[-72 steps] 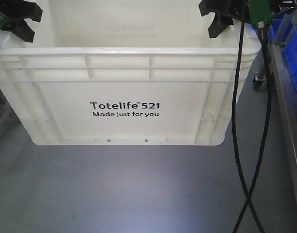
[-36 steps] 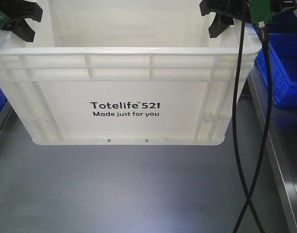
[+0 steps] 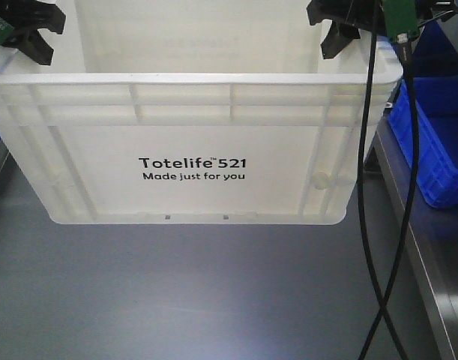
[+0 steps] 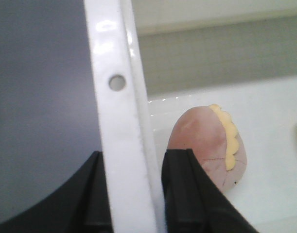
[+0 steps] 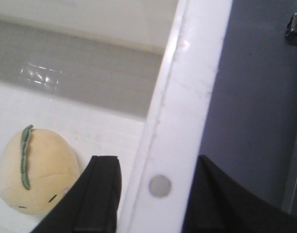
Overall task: Place moving items into box and shelve
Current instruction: 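Hold the crate with both grippers while the base drives away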
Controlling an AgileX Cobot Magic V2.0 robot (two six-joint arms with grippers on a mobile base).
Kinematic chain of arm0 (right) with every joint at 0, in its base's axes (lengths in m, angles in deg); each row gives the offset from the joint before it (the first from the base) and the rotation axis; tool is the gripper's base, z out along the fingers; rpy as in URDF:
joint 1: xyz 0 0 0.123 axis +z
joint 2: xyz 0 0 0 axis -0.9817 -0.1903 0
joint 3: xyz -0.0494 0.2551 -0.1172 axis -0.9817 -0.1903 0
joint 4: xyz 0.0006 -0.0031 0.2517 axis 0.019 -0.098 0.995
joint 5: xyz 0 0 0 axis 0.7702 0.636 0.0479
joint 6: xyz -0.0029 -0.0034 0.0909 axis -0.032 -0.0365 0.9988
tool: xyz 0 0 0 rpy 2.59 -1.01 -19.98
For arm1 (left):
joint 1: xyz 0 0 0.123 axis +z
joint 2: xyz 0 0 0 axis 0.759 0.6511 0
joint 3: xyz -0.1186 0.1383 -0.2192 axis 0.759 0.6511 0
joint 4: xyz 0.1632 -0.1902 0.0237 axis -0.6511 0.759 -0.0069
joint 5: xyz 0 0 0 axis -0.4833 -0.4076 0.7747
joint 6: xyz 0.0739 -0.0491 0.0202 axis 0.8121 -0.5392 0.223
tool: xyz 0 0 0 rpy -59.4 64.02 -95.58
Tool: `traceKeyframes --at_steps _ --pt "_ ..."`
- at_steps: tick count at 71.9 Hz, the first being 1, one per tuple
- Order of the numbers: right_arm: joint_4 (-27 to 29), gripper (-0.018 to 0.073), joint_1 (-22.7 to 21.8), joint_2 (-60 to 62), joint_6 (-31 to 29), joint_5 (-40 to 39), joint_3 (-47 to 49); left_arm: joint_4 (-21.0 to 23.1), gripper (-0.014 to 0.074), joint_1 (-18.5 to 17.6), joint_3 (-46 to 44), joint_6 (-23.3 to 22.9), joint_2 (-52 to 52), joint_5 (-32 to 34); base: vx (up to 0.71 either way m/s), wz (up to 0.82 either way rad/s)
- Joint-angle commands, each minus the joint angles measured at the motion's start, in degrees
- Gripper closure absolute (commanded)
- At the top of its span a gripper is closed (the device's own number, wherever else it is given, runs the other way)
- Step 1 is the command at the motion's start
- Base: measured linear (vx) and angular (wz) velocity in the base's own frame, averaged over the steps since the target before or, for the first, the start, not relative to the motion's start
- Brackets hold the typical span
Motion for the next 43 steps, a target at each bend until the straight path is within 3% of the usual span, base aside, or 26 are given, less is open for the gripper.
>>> traceKeyframes --at_steps 1,43 --pt "1.14 0.0562 -0.08 3.7 -1.43 -0.07 2.29 0.68 0.0597 -0.11 -2.07 0.49 -3.21 5.66 0.44 -0.11" --pt "1.14 0.0562 -0.08 3.7 -1.43 -0.05 2.29 0.68 0.0596 -0.11 -2.07 0.49 -3.21 5.67 0.45 -0.08"
